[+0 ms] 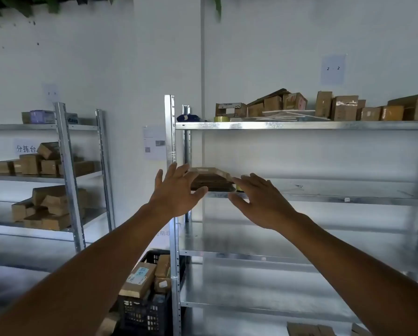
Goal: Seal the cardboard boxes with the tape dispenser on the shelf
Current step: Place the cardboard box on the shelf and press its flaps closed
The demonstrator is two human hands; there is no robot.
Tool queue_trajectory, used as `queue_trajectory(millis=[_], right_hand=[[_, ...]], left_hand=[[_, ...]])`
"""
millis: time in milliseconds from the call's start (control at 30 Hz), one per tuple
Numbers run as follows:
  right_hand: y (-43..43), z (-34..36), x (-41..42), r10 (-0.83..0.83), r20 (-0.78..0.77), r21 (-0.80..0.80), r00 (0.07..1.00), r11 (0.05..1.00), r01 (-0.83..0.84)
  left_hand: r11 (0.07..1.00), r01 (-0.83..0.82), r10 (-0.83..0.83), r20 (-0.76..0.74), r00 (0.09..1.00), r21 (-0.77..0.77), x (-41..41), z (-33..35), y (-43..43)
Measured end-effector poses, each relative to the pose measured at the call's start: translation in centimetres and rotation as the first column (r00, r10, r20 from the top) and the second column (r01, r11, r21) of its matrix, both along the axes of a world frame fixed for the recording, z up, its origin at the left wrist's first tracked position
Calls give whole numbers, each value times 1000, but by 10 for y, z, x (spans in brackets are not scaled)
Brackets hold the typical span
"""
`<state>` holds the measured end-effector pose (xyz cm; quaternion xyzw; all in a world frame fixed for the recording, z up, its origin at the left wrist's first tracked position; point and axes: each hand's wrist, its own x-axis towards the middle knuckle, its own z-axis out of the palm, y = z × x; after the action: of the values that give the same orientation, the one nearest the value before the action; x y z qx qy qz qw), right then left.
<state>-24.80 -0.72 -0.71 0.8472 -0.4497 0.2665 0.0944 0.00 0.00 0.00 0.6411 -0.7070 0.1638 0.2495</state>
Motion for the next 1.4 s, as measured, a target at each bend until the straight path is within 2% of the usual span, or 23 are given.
queue_trajectory(millis=[100, 333, 467, 633, 833, 1100, 1400], right_hand=[[-4, -5, 14, 5, 18, 13, 1000, 1000, -6], [-34, -23, 38, -42, 111, 103, 993, 994, 30], [-72, -42, 37, -71, 51, 103, 996, 993, 65], [-138, -65, 32, -84, 34, 141, 996, 987, 79], [-227, -84, 18, -13, -12, 281, 1000, 960, 15], [-341, -94, 0, 31, 29, 246, 999, 969, -37], [-456, -103, 43, 67, 81, 253, 994, 964, -86]], left_hand=[[1000, -11, 11, 41, 999, 7, 15, -4, -3], [997, 50, -51, 22, 998, 51, 39, -25, -36], [993, 80, -81, 13, 997, 81, 36, -44, -74], [983, 81, -79, -14, 997, 166, 22, -71, -140], [971, 75, -68, -37, 997, 227, 10, -93, -221], [971, 38, -23, -67, 997, 234, 8, -99, -323], [983, 16, -10, -31, 999, 183, 42, -92, -441]])
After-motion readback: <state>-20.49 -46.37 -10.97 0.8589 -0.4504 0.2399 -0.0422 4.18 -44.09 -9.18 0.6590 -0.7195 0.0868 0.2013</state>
